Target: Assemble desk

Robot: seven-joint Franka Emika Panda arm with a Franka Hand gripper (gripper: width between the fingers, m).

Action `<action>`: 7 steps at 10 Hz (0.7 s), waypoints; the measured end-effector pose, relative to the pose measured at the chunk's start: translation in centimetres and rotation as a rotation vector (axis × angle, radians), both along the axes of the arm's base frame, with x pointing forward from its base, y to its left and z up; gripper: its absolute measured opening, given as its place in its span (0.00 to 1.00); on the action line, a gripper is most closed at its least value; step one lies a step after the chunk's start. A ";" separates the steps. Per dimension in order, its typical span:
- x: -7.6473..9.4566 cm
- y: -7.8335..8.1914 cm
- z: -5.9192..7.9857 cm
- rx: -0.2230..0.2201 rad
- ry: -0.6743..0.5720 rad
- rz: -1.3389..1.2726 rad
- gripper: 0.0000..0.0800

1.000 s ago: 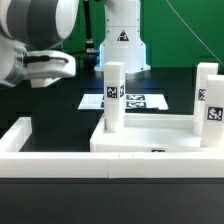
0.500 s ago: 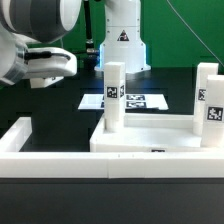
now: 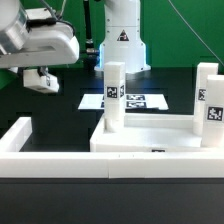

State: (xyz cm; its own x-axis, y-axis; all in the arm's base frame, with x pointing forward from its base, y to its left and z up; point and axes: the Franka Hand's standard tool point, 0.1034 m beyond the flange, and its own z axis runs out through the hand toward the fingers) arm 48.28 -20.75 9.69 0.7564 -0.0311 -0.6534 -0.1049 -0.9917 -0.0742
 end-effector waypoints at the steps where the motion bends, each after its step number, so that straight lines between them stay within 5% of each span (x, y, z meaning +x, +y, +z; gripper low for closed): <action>1: -0.1 -0.1 0.1 -0.007 -0.040 0.000 0.36; 2: 0.5 -0.1 0.3 -0.025 -0.107 0.008 0.36; 5: 3.3 3.0 4.5 -0.056 -0.274 0.025 0.36; 7: 5.0 2.9 4.6 -0.075 -0.426 0.043 0.36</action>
Offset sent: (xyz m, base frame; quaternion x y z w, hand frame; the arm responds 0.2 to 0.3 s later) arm 0.0194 0.0448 0.0540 -0.0033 0.1535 0.0325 0.9876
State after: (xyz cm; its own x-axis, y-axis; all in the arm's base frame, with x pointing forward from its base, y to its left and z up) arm 53.27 -17.90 14.30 0.9597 -0.0289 -0.2795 -0.0386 -0.9988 -0.0291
